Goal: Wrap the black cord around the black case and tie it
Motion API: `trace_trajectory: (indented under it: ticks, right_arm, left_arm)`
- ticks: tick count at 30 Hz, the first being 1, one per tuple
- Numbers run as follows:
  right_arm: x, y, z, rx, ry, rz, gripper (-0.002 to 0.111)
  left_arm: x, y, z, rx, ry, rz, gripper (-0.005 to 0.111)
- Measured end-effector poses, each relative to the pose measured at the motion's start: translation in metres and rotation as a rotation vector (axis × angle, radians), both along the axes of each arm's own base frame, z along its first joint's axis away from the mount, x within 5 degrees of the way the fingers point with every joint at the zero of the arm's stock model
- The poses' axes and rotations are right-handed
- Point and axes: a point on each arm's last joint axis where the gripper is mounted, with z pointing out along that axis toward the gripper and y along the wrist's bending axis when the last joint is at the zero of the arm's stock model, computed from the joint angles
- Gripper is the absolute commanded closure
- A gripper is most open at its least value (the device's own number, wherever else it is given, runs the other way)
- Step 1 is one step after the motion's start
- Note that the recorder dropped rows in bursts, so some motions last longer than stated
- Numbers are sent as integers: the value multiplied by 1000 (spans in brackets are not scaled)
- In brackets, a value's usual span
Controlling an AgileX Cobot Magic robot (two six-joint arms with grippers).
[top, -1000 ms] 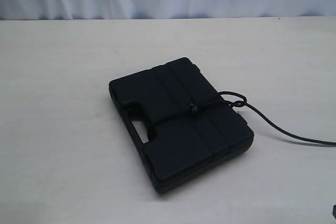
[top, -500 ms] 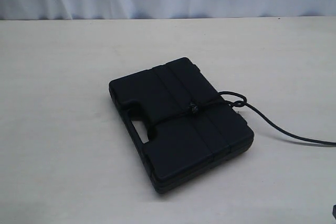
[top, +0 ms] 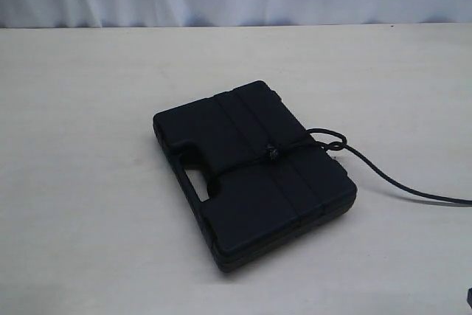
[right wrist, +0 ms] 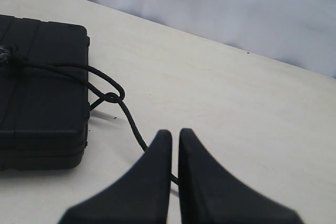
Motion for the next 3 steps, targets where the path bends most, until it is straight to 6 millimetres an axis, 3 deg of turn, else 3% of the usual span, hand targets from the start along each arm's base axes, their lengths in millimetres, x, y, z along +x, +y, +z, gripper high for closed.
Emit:
trace_trajectory:
  ticks: [3]
  right_arm:
    - [0,0,0,0,0,0,104]
  left_arm:
    - [0,0,0,0,0,0,107]
